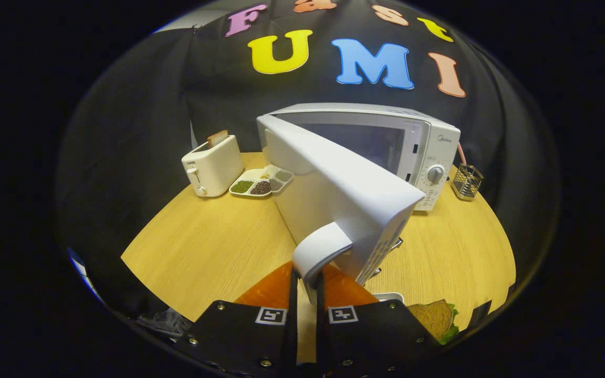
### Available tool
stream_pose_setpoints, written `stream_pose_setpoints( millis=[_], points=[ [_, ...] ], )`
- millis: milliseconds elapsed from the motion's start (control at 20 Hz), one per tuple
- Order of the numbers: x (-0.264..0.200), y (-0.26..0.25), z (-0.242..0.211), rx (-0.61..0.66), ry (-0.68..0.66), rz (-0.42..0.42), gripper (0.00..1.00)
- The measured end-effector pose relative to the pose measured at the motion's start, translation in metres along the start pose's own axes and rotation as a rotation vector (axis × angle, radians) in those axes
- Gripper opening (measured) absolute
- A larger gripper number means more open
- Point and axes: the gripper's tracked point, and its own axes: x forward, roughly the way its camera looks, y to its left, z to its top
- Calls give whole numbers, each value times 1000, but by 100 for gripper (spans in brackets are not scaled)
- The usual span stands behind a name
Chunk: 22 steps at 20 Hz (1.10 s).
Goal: Open the microwave, put the food inside, and close the microwave door.
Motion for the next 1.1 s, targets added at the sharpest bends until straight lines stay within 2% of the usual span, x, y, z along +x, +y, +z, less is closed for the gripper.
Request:
stream_pose_setpoints(
  millis=[300,650,750,850,1100],
  points=[
    [-5,39,-12,-114,5,-13,15],
    [-10,75,-19,-123,39,-40,15],
    [-15,92,-25,-106,54,-16,15],
    [-17,107,-25,-99,57,14,19],
    [-15,131,-27,-129,50,43,20]
  ],
)
